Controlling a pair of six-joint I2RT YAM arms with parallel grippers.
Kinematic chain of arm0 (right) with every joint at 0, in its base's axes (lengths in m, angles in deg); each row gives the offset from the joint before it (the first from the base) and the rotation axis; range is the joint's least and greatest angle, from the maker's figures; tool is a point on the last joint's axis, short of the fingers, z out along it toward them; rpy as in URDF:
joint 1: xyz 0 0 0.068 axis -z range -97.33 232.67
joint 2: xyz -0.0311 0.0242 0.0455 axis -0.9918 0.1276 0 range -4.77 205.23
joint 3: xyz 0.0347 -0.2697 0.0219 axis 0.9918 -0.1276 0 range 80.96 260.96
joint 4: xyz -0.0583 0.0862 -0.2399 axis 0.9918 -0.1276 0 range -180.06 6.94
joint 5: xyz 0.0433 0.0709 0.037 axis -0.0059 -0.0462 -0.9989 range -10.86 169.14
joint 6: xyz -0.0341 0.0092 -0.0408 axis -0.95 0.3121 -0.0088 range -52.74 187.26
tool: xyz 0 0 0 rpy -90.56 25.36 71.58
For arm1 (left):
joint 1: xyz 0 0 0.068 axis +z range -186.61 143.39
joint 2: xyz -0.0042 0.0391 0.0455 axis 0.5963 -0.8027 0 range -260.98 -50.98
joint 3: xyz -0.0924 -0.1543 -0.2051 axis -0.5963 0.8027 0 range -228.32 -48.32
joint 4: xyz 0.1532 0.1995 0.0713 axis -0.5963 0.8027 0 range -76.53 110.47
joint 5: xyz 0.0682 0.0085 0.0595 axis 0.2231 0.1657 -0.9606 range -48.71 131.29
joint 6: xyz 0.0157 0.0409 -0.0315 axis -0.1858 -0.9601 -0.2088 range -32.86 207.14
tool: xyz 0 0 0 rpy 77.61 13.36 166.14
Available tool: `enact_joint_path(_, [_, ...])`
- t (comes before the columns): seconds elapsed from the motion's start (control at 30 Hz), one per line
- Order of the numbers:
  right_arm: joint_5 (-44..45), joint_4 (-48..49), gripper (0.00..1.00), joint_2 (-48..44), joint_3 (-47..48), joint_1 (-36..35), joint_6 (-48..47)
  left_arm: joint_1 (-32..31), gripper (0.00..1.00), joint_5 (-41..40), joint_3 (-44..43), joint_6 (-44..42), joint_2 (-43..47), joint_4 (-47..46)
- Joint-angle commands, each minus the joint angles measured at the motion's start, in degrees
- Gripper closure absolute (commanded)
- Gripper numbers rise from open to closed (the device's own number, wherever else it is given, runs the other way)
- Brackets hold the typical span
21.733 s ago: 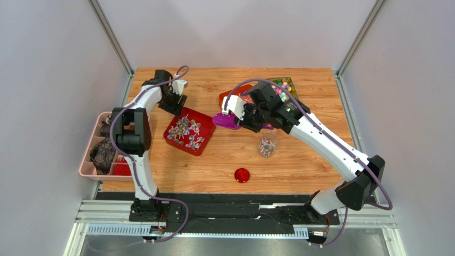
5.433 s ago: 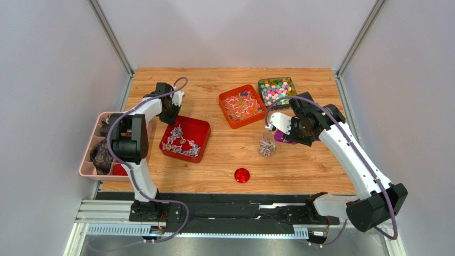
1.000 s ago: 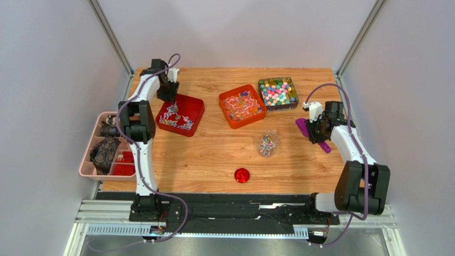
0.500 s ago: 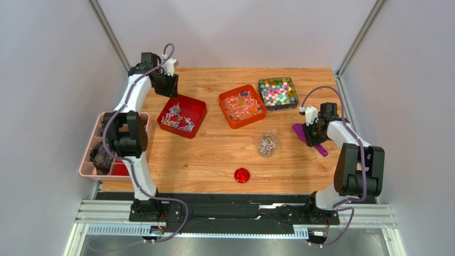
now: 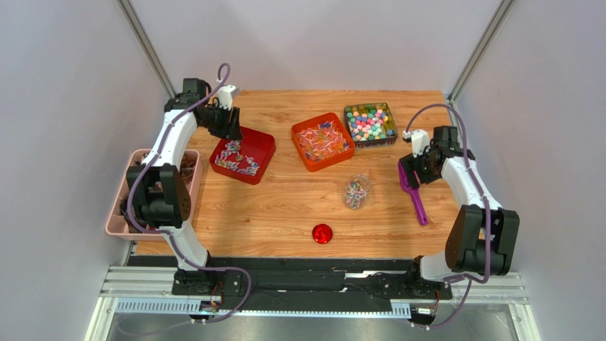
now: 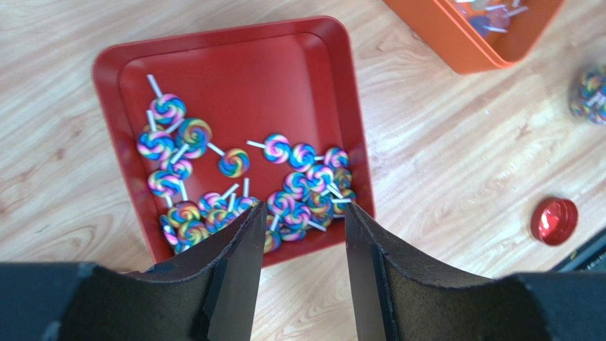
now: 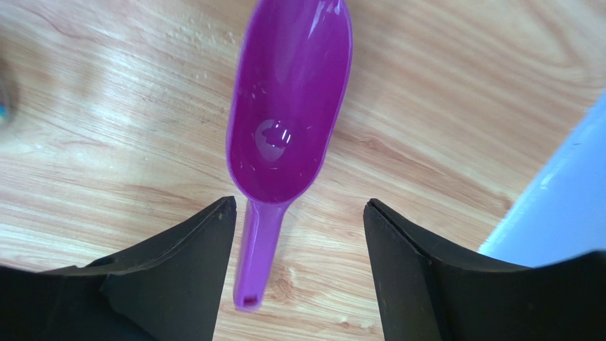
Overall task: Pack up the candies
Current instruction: Place the spatula at the center of the board.
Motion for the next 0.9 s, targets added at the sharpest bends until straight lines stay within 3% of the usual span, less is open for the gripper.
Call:
enact_joint_path(0.0, [-1.78,-4.98,0.30,-5.08,6.52,0.12,-0.61,-0.23,0.46,4.78,2.82,-3.99,4.27,-0.87])
enact_joint_path(0.2, [-5.92,-11.85,0.30,-14.21,10.93,-5.85,-1.22,-4.61,0.45,7.69,9.05,-10.83,9.36,-1.93])
enact_joint_path(0.37, [-6.98,-9.66,0.30,-18.27,12.51,-7.70,2.29,-19.10,0.43,-2.22,15.74,-15.51,14.02,-5.17])
enact_joint_path(0.4, [-6.89,-8.96,0.30,-18.36,12.25,-7.70,2.90,-24.43,0.43,-3.64,17.49,-16.56,14.38,-6.05])
enact_joint_path(0.63, [-8.73,-5.00,0.31,-19.32,7.68,-7.70,7.21,-42.47,0.43,-10.42,25.06,-25.79,17.63,-11.50])
enact_joint_path(0.87, [-8.30,-1.66,0.31,-20.82,4.69,-7.70,9.15,-50.83,0.44,-8.92,27.96,-32.12,16.94,-9.13])
